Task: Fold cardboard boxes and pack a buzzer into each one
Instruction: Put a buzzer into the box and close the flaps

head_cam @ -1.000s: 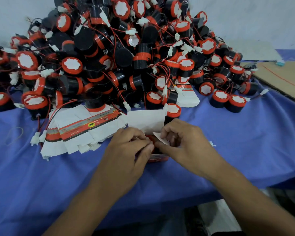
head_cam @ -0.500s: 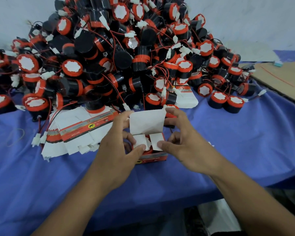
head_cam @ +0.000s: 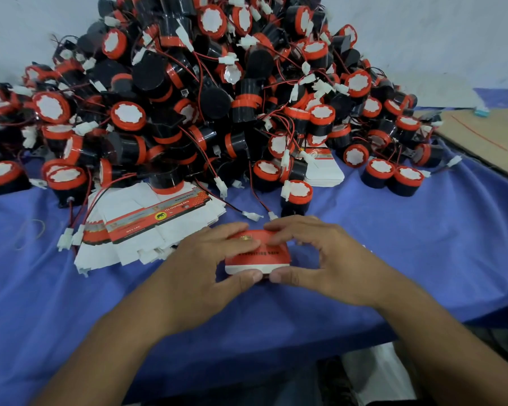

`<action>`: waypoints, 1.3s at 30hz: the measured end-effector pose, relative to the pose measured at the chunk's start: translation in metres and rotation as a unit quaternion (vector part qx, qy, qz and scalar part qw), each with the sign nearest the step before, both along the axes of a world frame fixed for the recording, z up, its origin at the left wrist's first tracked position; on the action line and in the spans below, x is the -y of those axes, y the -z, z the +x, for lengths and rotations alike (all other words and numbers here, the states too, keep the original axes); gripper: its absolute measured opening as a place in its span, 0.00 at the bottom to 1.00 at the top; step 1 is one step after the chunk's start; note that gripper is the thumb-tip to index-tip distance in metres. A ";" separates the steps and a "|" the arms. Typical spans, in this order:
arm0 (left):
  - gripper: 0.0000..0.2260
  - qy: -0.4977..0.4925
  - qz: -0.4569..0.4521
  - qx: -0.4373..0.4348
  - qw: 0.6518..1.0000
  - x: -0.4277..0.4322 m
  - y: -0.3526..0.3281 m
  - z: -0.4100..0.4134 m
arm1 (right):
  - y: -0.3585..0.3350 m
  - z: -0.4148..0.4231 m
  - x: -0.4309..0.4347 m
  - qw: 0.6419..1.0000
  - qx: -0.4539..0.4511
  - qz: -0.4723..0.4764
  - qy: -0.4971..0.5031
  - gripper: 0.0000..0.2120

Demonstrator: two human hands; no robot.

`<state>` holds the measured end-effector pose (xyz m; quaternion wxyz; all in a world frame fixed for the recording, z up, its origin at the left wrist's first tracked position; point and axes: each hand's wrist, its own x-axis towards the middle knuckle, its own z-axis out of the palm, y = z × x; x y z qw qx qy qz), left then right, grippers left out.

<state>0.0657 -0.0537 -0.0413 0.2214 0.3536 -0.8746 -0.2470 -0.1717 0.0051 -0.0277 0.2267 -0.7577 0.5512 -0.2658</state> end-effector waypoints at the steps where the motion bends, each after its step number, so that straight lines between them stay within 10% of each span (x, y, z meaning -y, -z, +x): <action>1: 0.28 0.003 -0.006 -0.004 1.000 0.001 0.001 0.000 | 0.000 0.001 0.000 1.000 0.002 -0.009 -0.003 0.25; 22: 0.27 0.018 -0.028 0.048 0.998 0.003 0.007 0.003 | 0.014 0.000 0.000 0.998 -0.041 -0.018 -0.034 0.23; 29: 0.23 0.025 -0.275 0.131 0.952 -0.010 0.002 -0.006 | 0.018 0.005 -0.003 0.992 -0.115 -0.049 -0.037 0.25; 39: 0.25 -0.008 -0.296 0.095 0.950 -0.014 0.021 -0.007 | 0.017 0.018 -0.003 0.992 -0.118 -0.029 -0.019 0.31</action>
